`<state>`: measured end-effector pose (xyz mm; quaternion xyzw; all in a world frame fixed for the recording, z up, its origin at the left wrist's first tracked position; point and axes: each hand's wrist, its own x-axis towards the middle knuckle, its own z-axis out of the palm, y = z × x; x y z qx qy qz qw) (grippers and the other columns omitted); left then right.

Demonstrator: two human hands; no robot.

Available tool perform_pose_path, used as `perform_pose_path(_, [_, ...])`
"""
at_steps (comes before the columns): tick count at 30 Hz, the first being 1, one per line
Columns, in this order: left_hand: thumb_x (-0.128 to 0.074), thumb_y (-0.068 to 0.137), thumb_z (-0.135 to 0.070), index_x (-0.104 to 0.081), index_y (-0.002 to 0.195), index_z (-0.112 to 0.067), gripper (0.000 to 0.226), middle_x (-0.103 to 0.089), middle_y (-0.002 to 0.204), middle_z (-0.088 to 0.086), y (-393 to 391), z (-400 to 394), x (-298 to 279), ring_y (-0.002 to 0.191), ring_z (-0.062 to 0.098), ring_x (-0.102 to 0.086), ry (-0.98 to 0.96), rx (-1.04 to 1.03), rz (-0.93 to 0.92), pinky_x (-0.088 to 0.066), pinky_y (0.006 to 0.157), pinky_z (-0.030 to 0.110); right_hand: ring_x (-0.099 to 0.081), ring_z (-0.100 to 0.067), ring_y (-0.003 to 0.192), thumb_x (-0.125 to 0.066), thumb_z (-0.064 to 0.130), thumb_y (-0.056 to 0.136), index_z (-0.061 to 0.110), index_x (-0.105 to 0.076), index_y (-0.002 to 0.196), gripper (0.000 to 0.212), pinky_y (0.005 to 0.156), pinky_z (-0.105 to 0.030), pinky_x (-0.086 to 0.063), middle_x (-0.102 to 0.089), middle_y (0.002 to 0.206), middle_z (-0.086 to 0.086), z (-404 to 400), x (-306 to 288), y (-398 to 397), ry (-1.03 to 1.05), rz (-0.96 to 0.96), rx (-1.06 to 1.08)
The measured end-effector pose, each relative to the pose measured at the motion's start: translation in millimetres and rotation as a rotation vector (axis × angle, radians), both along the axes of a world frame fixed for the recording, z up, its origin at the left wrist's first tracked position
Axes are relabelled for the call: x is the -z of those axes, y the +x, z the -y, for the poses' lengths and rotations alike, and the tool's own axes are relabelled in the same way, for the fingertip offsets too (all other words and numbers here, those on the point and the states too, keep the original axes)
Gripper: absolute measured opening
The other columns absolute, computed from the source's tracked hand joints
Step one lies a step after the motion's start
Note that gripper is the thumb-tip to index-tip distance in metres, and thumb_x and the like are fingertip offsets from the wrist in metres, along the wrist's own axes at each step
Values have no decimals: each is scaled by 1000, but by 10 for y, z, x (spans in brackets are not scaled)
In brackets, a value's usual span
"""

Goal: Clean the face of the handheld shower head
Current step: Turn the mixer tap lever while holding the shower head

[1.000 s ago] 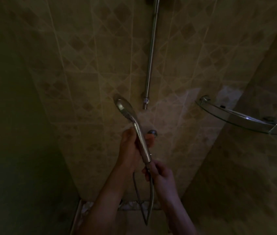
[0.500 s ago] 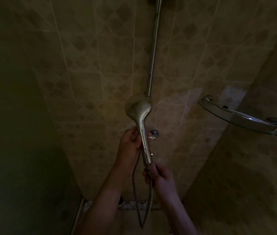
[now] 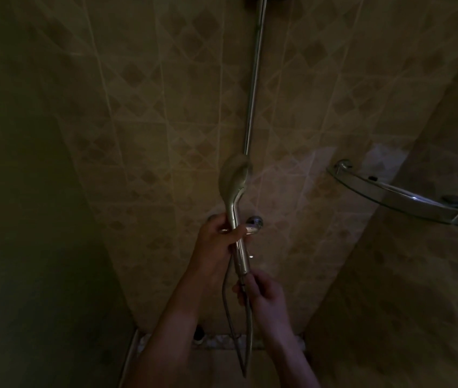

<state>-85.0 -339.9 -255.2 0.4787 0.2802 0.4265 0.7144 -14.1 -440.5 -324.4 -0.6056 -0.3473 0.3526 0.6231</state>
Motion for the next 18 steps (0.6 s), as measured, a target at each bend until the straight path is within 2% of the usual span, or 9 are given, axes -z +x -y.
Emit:
perform_pose_path(2, [-62,82,5,-60,106,7,24,-65,85,14,-7,-1,-9,65,14,-66,1,5,6,-53,51,21,-50,-13,55,-50,8,97,6,-67,87,19,53,-25,-41,-63,65,-7,-2,0,-7,1,-4,7])
perform_pose_path(4, [-59,84,6,-62,107,2,23,-66,88,12,-24,-17,-8,70,15,-66,19,-8,4,-54,57,21,-49,-11,53,-50,9,97,4,-66,84,21,52,-24,-40,-62,65,-8,2,-4,14,-1,-10,16])
perform_pose_path(6, [-59,84,7,-64,107,-9,29,-67,91,7,-44,-65,24,79,16,-65,30,-34,6,-53,67,23,-48,-8,51,-50,9,97,1,-66,85,22,51,-20,-39,-61,65,-8,13,-11,46,8,-26,17])
perform_pose_path(8, [-58,84,8,-63,106,-15,33,-69,92,4,-51,-101,55,80,15,-65,15,-56,10,-53,69,25,-48,-7,51,-49,9,97,-1,-65,84,23,50,-18,-38,-60,65,-8,15,-11,65,15,-25,15])
perform_pose_path(11, [-52,89,6,-59,108,-6,24,-68,92,11,-23,-99,65,80,19,-65,-41,-47,51,-51,70,29,-48,-8,50,-48,11,98,2,-65,79,27,49,-19,-38,-59,65,-9,-9,9,45,13,-35,13])
perform_pose_path(14, [-43,95,-4,-52,116,5,24,-67,95,20,13,-70,58,77,21,-71,-152,38,191,-57,67,29,-47,-14,53,-49,14,98,7,-63,72,30,51,-26,-36,-58,64,-10,-24,13,22,14,-27,8])
perform_pose_path(16, [-48,96,-21,-55,116,4,32,-69,93,17,33,-57,50,79,21,-71,-176,59,204,-57,65,29,-48,-14,54,-50,12,97,6,-64,74,28,52,-27,-37,-58,64,-9,-14,8,35,15,-35,4])
perform_pose_path(18, [-55,93,-26,-56,114,4,37,-69,87,10,46,-41,42,73,16,-68,-145,43,143,-55,58,28,-50,-12,56,-52,10,96,7,-67,80,22,54,-25,-40,-61,65,-7,-5,11,62,7,-15,7])
